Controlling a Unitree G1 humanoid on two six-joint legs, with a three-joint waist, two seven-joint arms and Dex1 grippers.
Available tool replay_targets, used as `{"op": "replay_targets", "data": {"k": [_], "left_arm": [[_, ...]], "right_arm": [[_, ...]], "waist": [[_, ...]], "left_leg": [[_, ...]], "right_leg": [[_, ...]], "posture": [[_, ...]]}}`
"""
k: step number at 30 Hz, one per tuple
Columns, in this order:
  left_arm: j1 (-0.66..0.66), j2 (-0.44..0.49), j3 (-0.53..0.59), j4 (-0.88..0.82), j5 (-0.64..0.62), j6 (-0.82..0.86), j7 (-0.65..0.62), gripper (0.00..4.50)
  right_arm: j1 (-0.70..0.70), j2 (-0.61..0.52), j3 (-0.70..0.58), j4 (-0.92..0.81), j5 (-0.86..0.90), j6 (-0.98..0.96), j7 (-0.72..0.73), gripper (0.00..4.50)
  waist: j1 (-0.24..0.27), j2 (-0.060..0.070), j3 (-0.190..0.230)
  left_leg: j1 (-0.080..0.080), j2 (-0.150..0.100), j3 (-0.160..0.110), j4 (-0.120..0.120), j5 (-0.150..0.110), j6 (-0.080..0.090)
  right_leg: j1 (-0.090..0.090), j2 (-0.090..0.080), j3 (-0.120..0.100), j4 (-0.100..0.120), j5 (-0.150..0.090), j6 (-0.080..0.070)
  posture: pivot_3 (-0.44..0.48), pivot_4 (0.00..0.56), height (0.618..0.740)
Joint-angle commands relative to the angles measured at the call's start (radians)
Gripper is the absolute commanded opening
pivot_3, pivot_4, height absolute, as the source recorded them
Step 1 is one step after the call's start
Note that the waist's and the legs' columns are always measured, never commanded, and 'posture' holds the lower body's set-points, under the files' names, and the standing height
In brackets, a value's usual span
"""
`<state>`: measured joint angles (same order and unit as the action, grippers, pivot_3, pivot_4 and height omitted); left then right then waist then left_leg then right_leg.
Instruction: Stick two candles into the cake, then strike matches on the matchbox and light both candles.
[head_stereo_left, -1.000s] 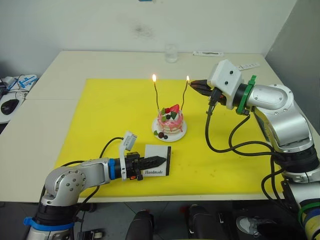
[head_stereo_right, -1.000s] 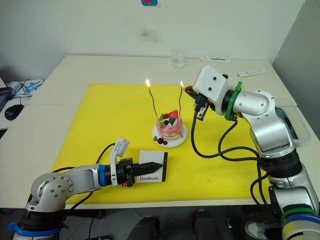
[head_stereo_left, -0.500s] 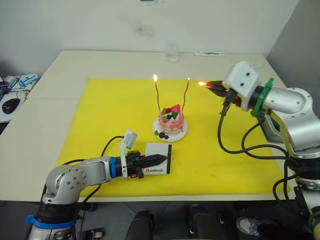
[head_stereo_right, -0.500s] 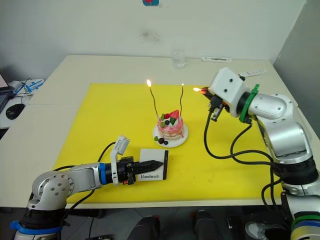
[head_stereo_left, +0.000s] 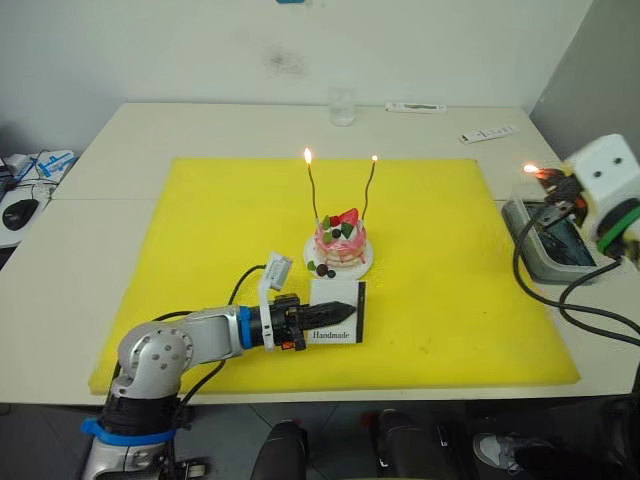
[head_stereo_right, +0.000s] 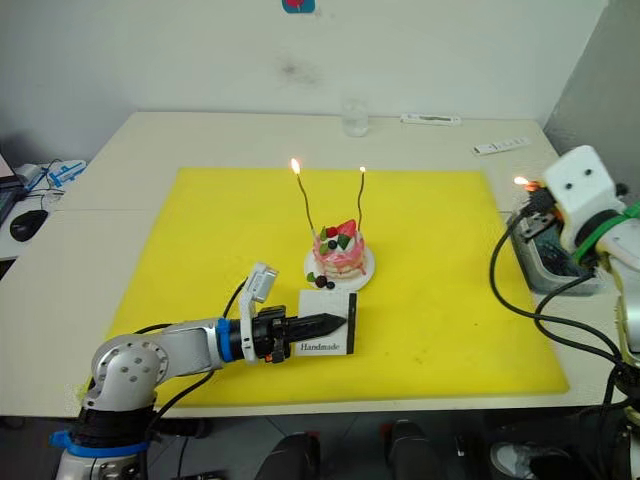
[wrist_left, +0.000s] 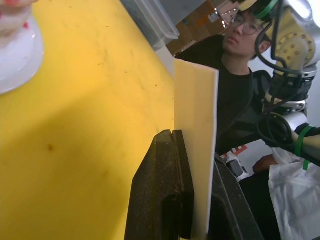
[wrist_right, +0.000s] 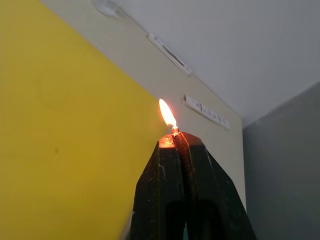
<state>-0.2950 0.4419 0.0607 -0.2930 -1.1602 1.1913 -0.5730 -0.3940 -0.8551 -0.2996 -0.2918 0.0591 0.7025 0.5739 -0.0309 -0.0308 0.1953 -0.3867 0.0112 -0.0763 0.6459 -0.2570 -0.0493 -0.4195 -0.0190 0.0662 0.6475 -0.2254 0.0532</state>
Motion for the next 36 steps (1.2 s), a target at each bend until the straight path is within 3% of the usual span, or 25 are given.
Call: {"op": "replay_targets", "data": {"k": [1,21,24,33,36], "left_arm": [[-0.024,-0.034,-0.021,0.003,-0.001,-0.013,0.006,0.00],[-0.028,-0.108,-0.045,0.013,0.039,-0.029,0.008,0.00],[-0.026,-0.104,-0.044,0.014,0.041,-0.033,0.008,0.00],[-0.021,-0.088,-0.034,0.013,0.042,-0.039,0.005,0.00],[-0.018,-0.083,-0.030,0.013,0.042,-0.040,0.006,0.00]], "right_arm": [[0.012,0.006,-0.114,0.030,0.010,0.057,-0.059,0.05],[0.028,0.145,-0.156,0.109,0.018,0.103,-0.277,0.05],[0.032,0.155,-0.151,0.110,0.007,0.085,-0.308,0.95],[0.034,0.168,-0.148,0.101,-0.008,0.028,-0.368,4.38],[0.041,0.166,-0.152,0.078,-0.004,0.011,-0.371,4.45]], "waist": [[0.000,0.000,0.000],[-0.002,0.001,0.000],[-0.002,0.001,-0.001],[-0.002,0.001,-0.001],[-0.002,0.001,-0.001]], "left_leg": [[0.000,0.000,0.000,0.000,0.000,0.000],[0.001,-0.001,0.003,0.000,0.000,0.000],[0.001,-0.001,0.003,0.000,0.000,0.000],[0.001,-0.001,0.003,0.000,0.000,0.000],[0.001,-0.001,0.003,0.000,0.000,0.000]], "right_leg": [[0.000,0.000,0.000,0.000,0.000,0.000],[0.000,0.000,0.004,0.000,0.002,0.004],[0.000,0.000,0.004,0.000,0.002,0.004],[0.000,0.000,0.004,0.000,0.002,0.004],[0.000,0.000,0.004,0.000,0.002,0.004]], "posture": [[0.000,0.150,0.740],[0.000,0.150,0.740],[0.000,0.150,0.740],[0.000,0.150,0.740],[0.000,0.150,0.740]]}}
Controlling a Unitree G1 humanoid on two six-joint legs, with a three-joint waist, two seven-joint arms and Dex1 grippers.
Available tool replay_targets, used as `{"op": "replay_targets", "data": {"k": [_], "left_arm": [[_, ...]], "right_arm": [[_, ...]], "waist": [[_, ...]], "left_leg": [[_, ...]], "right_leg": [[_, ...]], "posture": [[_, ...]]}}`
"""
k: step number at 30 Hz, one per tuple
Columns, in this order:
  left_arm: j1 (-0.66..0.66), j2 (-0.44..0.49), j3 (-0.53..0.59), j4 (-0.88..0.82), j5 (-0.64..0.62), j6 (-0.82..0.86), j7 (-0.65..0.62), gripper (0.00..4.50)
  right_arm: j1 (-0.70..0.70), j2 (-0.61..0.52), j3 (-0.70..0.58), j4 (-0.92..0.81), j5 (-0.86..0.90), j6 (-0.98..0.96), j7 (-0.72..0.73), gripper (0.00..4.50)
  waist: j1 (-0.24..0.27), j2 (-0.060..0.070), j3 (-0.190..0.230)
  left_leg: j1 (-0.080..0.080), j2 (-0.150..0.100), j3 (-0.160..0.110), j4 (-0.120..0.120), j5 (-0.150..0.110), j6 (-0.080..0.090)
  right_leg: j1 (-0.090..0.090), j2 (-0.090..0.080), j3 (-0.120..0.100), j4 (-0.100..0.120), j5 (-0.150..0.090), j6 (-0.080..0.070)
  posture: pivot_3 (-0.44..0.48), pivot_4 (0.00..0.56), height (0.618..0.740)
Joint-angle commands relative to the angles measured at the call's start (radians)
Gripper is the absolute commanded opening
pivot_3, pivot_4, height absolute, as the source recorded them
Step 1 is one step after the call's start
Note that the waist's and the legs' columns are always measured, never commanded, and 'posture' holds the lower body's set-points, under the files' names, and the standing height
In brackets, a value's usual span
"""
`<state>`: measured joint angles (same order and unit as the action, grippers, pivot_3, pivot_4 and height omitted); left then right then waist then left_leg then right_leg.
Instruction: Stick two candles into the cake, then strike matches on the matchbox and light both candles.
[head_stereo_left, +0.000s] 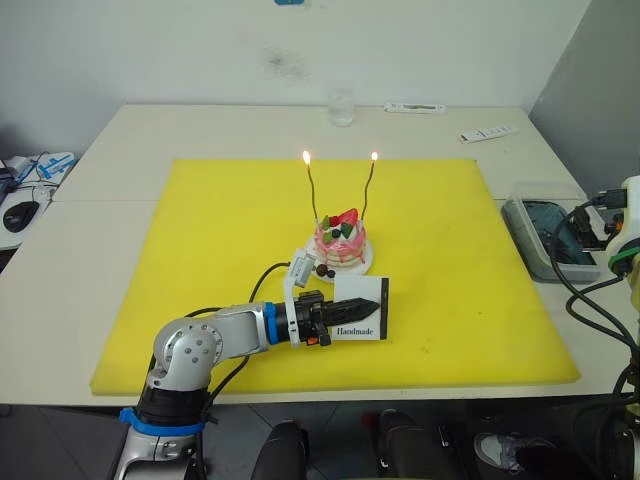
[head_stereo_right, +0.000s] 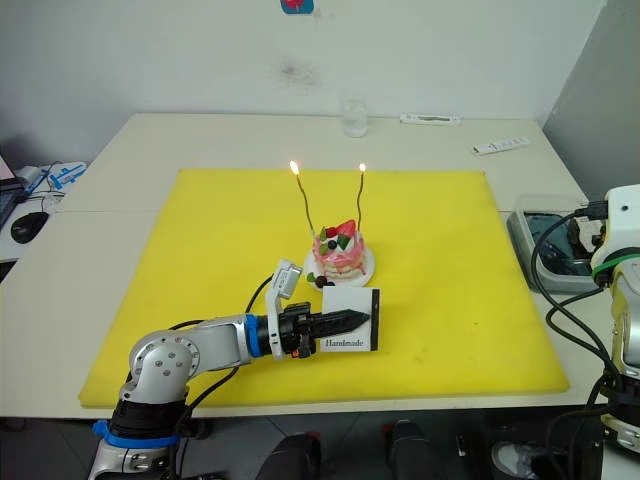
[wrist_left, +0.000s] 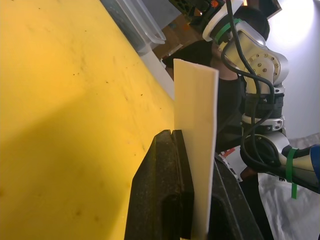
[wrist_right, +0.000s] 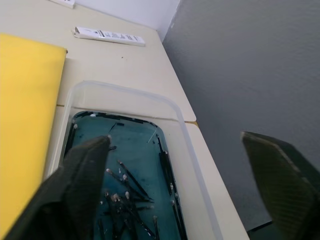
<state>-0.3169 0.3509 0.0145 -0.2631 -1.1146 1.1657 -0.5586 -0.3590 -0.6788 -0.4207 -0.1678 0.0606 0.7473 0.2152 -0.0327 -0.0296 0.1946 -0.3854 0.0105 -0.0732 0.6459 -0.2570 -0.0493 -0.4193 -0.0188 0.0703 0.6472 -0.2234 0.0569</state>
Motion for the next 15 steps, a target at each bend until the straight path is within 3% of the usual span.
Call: {"op": "replay_targets", "data": {"k": [1,7,10,12,15], "left_arm": [[0.005,0.010,0.017,-0.018,-0.004,-0.014,-0.009,0.00],[-0.003,0.036,0.031,-0.025,-0.013,0.017,0.019,0.00],[-0.016,0.042,0.019,-0.040,0.004,0.053,0.088,0.00],[-0.019,0.044,0.018,-0.046,0.005,0.061,0.107,0.00],[-0.030,0.034,0.010,-0.061,0.015,0.075,0.157,0.00]], "right_arm": [[0.010,-0.011,-0.031,-0.058,-0.003,-0.036,-0.010,4.45],[0.061,-0.054,-0.025,-0.191,0.040,-0.088,0.096,4.45],[0.144,-0.105,-0.021,-0.340,0.192,-0.080,0.311,4.45],[0.180,-0.127,-0.021,-0.396,0.246,-0.071,0.376,4.45],[0.255,-0.182,-0.033,-0.532,0.465,0.042,0.547,4.45]], "waist": [[0.000,0.000,0.000],[-0.001,0.001,0.000],[0.000,0.001,0.000],[0.000,0.000,0.000],[0.001,0.000,0.000]], "left_leg": [[0.000,0.000,0.000,0.000,0.000,0.000],[0.000,0.000,0.000,0.000,0.000,0.000],[0.000,0.000,0.000,0.000,0.000,0.000],[0.000,0.000,-0.001,0.000,0.000,0.000],[0.000,0.000,-0.001,0.000,0.000,0.000]], "right_leg": [[0.000,0.000,0.000,0.000,0.000,0.000],[0.000,0.000,0.000,0.000,0.000,0.000],[0.000,0.000,0.000,0.000,0.000,0.000],[0.001,0.000,-0.001,0.000,0.000,0.000],[0.001,0.000,0.000,-0.001,0.000,0.001]], "posture": [[0.000,0.150,0.740],[0.000,0.150,0.740],[0.000,0.150,0.740],[0.000,0.150,0.740],[0.000,0.150,0.740]]}}
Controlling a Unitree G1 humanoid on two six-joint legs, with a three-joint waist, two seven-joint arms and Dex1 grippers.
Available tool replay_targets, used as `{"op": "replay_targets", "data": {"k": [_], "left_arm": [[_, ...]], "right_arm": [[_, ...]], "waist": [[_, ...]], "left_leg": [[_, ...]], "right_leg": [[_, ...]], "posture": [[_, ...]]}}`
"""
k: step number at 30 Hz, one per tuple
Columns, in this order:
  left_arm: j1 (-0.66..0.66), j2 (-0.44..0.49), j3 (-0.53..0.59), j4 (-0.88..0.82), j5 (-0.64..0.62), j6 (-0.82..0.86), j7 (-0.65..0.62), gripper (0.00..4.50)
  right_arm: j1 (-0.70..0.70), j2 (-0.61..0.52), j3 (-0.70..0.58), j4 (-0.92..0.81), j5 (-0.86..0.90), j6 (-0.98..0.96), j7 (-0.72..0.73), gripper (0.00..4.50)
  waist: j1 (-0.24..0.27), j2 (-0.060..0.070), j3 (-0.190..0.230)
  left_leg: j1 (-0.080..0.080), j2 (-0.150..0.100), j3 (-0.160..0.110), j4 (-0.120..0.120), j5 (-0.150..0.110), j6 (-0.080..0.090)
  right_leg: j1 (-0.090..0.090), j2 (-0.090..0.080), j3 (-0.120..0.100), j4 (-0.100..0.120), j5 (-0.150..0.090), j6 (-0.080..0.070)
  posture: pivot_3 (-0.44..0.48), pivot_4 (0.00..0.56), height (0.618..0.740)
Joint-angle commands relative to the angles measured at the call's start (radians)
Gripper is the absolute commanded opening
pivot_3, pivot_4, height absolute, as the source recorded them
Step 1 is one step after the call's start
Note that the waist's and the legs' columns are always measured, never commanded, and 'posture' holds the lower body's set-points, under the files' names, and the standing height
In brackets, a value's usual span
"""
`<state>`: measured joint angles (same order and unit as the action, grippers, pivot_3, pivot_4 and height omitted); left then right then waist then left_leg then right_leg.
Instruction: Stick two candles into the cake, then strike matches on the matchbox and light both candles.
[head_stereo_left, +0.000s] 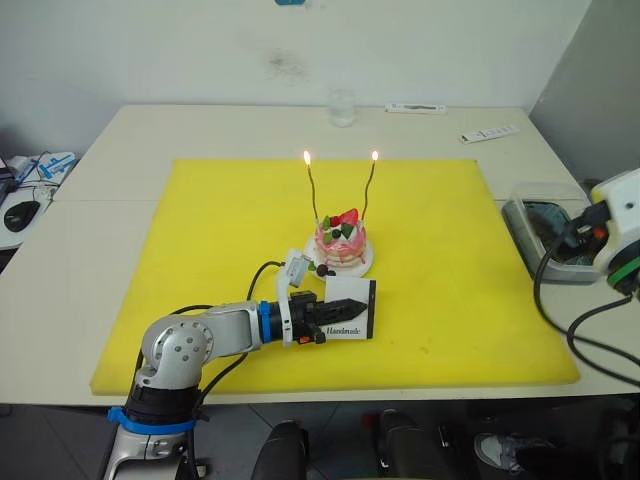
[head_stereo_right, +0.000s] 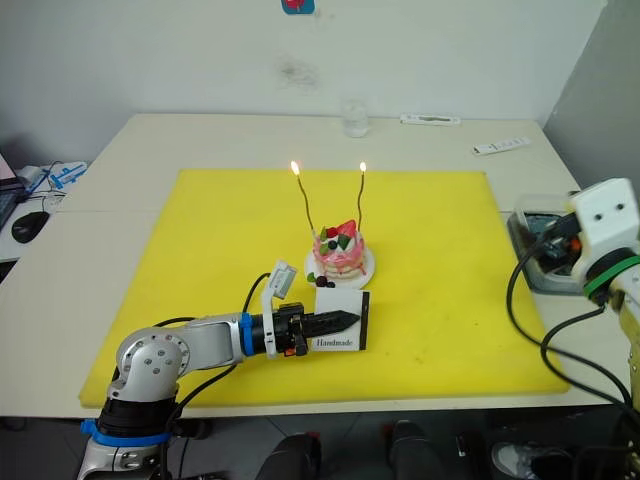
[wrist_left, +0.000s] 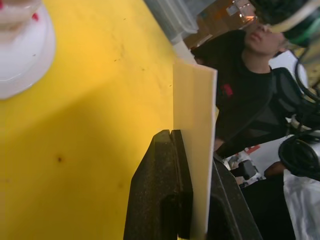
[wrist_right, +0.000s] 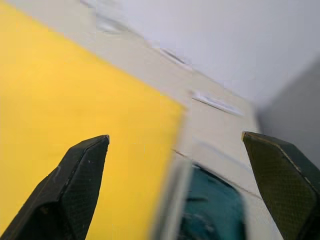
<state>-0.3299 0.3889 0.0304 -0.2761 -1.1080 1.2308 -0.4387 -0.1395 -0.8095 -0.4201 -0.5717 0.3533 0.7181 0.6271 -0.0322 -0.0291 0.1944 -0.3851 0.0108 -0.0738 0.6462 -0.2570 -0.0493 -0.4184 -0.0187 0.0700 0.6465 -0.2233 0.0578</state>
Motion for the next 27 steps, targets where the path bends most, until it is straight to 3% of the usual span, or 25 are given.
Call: {"op": "replay_targets", "data": {"k": [1,7,15,20,27], "left_arm": [[-0.018,-0.003,-0.007,-0.052,0.012,0.013,0.047,0.00],[-0.022,0.058,-0.033,-0.142,0.065,-0.012,0.030,1.73],[-0.004,0.226,-0.006,-0.250,0.117,-0.055,-0.054,4.40],[0.010,0.329,0.046,-0.262,0.147,-0.119,-0.126,4.46],[0.144,0.566,0.126,-0.218,0.356,-0.413,-0.384,4.46]], "right_arm": [[0.049,-0.069,-0.033,-0.156,0.219,0.096,0.164,4.45],[0.048,-0.182,0.054,-0.193,0.332,0.108,0.291,4.50],[-0.008,-0.176,0.209,-0.106,0.270,-0.014,0.336,4.50],[-0.011,-0.168,0.248,-0.060,0.227,-0.098,0.351,4.50],[0.007,-0.195,0.191,0.002,0.214,-0.163,0.398,4.50]], "waist": [[0.001,0.000,0.000],[0.000,-0.001,0.000],[0.000,-0.001,0.001],[0.001,-0.002,0.001],[0.000,-0.002,0.001]], "left_leg": [[0.000,0.000,0.000,0.000,0.000,0.000],[0.001,0.000,0.000,0.000,0.000,0.000],[0.001,0.000,0.000,0.000,0.000,0.000],[0.000,0.000,0.000,0.000,0.000,0.000],[0.000,0.001,0.001,-0.001,0.000,0.000]], "right_leg": [[0.000,0.000,0.000,0.000,0.000,0.000],[0.001,0.000,0.000,0.000,-0.002,-0.004],[0.001,0.000,0.000,-0.001,-0.003,-0.006],[-0.001,0.000,-0.001,-0.001,-0.003,-0.005],[-0.002,0.000,-0.001,-0.001,-0.004,-0.007]], "posture": [[0.000,0.150,0.740],[0.000,0.150,0.740],[0.000,0.150,0.740],[0.000,0.150,0.740],[0.000,0.150,0.740]]}}
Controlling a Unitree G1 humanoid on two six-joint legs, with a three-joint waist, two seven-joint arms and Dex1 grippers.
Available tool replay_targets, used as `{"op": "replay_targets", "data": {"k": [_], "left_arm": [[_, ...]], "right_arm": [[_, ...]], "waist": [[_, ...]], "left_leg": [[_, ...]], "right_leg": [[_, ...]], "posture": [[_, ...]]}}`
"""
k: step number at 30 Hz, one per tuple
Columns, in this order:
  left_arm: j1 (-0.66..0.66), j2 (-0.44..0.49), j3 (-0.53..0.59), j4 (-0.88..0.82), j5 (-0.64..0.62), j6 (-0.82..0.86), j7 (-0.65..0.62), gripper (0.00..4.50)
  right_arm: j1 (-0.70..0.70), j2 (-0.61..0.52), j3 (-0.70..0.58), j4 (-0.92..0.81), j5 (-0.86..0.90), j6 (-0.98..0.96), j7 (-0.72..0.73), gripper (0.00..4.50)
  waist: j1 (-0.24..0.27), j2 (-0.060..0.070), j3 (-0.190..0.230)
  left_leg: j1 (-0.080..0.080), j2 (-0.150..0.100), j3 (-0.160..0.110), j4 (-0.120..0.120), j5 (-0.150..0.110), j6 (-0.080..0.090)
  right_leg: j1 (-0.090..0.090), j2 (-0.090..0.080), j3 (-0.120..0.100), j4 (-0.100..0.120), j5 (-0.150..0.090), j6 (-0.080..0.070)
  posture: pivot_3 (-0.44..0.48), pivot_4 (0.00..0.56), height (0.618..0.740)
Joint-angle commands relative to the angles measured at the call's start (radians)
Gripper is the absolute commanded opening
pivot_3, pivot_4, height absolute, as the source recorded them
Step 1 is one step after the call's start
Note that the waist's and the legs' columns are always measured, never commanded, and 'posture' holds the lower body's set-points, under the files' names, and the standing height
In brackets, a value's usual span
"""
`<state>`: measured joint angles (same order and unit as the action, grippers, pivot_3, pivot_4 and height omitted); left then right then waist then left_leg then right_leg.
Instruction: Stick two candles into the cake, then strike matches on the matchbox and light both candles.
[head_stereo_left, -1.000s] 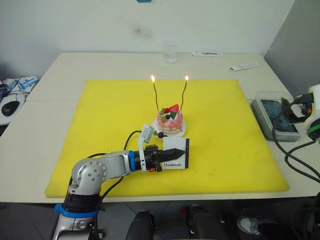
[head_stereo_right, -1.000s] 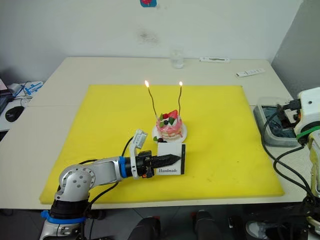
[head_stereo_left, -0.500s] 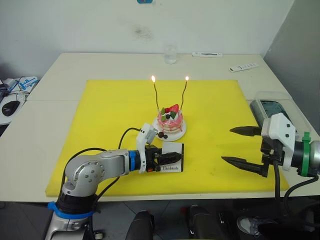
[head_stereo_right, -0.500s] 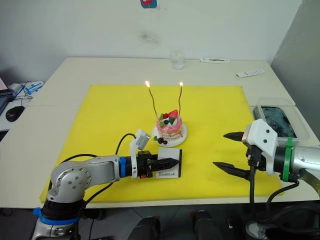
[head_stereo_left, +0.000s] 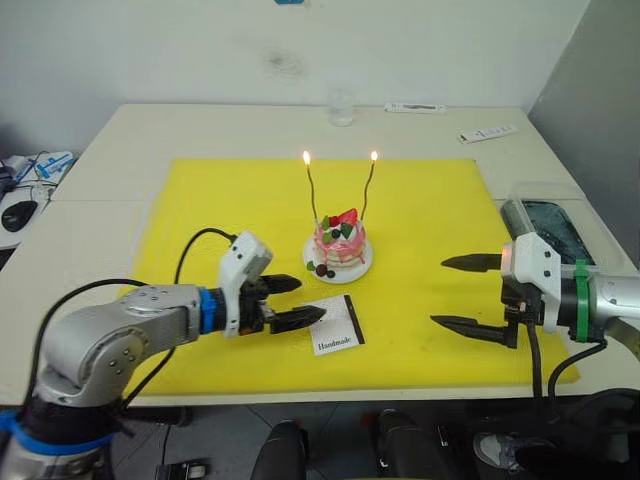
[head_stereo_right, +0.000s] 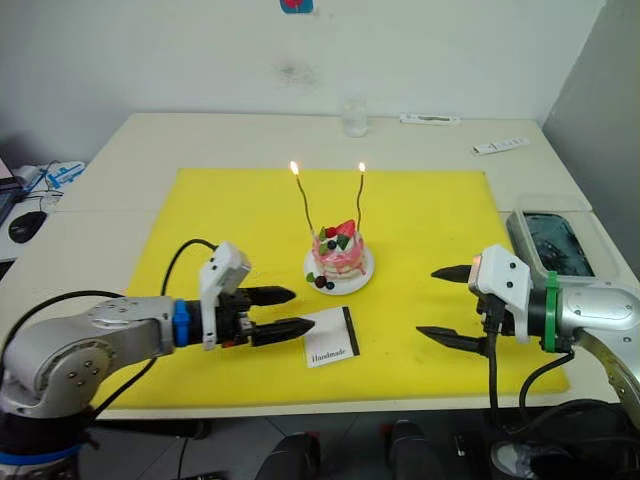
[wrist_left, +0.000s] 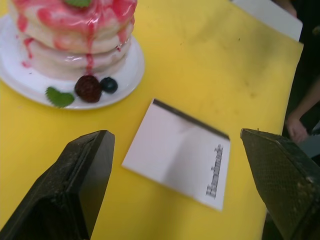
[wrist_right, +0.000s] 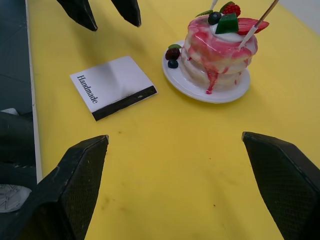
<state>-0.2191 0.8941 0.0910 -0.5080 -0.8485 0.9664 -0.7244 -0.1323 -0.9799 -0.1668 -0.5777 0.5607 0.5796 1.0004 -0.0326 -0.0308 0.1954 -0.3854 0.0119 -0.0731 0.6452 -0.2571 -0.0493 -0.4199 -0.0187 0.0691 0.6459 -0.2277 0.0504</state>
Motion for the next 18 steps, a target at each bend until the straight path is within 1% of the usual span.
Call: {"op": "replay_targets", "data": {"k": [1,3,5,8,10,13,18], "left_arm": [[0.062,0.093,0.080,0.038,0.144,-0.213,-0.139,4.46],[0.129,0.147,0.122,0.080,0.218,-0.324,-0.215,4.46],[0.184,0.172,0.170,0.112,0.272,-0.411,-0.257,4.46],[0.252,0.186,0.225,0.143,0.362,-0.491,-0.252,4.46],[0.285,0.191,0.247,0.160,0.395,-0.527,-0.272,4.46],[0.309,0.181,0.262,0.183,0.406,-0.567,-0.304,4.46],[0.295,0.139,0.271,0.183,0.386,-0.560,-0.290,4.46]], "right_arm": [[0.004,-0.035,-0.084,0.017,0.013,-0.022,0.035,4.50],[0.017,-0.063,-0.137,0.036,0.031,-0.011,0.066,4.50],[0.030,-0.091,-0.188,0.055,0.029,-0.013,0.089,4.50],[0.042,-0.138,-0.256,0.092,0.024,-0.017,0.136,4.50],[0.041,-0.167,-0.291,0.104,0.048,0.013,0.163,4.50],[0.036,-0.190,-0.301,0.098,0.068,0.040,0.180,4.50],[0.019,-0.196,-0.274,0.078,0.081,0.060,0.165,4.50]], "waist": [[0.001,0.000,0.000],[0.001,0.000,0.000],[0.002,0.000,0.000],[0.002,0.000,0.000],[0.001,0.000,0.000],[0.001,0.000,0.000],[0.001,0.000,0.000]], "left_leg": [[0.000,0.000,0.000,0.000,0.000,0.000],[0.000,0.000,0.001,0.000,0.000,0.000],[0.000,0.000,0.001,0.000,0.000,0.000],[0.000,0.001,0.002,0.000,0.000,0.000],[0.000,0.001,0.002,0.000,0.000,0.000],[0.000,0.001,0.002,0.000,0.000,0.000],[0.001,0.002,0.003,0.000,0.000,0.000]], "right_leg": [[0.000,0.000,0.000,0.000,0.000,0.000],[0.000,0.000,0.000,0.000,0.000,0.000],[0.000,0.000,0.000,0.000,0.000,0.000],[0.000,-0.001,0.000,-0.001,0.000,-0.001],[0.000,-0.001,0.000,-0.001,0.000,0.000],[0.000,-0.001,0.000,-0.001,0.000,-0.001],[0.000,-0.001,0.000,0.000,0.000,0.000]], "posture": [[0.000,0.150,0.740],[0.000,0.150,0.740],[0.000,0.150,0.740],[0.000,0.150,0.740],[0.000,0.150,0.740],[0.000,0.150,0.740],[0.000,0.150,0.740]]}}
